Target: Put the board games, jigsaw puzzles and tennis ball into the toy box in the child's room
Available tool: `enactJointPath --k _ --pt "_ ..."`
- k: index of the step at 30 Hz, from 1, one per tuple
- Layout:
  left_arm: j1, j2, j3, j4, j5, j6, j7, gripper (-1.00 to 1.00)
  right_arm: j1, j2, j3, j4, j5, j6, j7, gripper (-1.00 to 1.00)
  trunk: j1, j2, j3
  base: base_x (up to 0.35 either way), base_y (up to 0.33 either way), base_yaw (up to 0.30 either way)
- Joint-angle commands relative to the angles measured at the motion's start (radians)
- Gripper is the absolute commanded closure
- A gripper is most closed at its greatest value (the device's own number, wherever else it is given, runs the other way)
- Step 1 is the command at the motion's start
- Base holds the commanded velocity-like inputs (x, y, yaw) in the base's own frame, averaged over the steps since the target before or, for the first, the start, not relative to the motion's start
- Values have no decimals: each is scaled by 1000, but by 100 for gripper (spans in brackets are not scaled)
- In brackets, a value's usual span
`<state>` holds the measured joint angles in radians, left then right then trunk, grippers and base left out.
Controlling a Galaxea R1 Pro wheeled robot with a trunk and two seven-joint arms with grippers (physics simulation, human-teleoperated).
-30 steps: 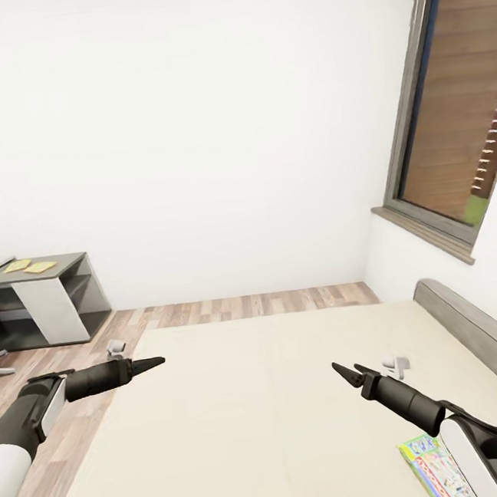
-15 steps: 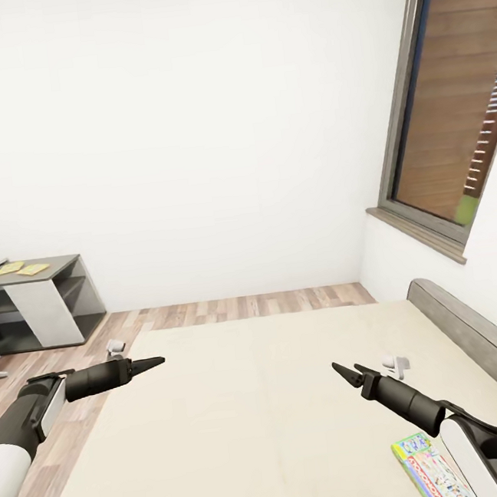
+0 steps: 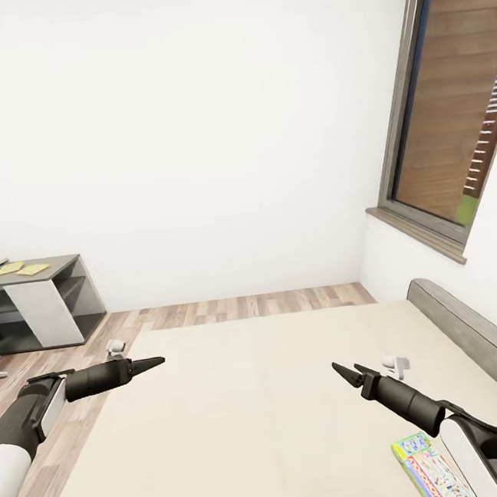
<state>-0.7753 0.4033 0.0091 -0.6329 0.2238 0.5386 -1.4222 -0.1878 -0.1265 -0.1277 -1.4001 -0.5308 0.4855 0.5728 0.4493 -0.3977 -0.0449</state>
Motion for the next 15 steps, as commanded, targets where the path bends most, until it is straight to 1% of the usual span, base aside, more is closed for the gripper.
enactJointPath --k 1,4,7,15 --pt "-1 0 0 0 2 11 -3 -100 -1 0 -1 0 -8 8 1 -100 1 -2 -2 0 -32 0" --pt "-1 0 0 0 2 11 -3 -100 -1 0 -1 0 -7 8 1 -100 1 -2 -2 0 -96 0" --pt "-1 -1 0 0 2 11 -3 -100 -1 0 -1 0 -6 8 1 -100 1 -2 -2 0 -169 0" --pt "-1 -3 -1 0 2 11 -2 -100 -1 0 -1 0 -6 8 1 -100 1 -2 -2 0 -262 0"
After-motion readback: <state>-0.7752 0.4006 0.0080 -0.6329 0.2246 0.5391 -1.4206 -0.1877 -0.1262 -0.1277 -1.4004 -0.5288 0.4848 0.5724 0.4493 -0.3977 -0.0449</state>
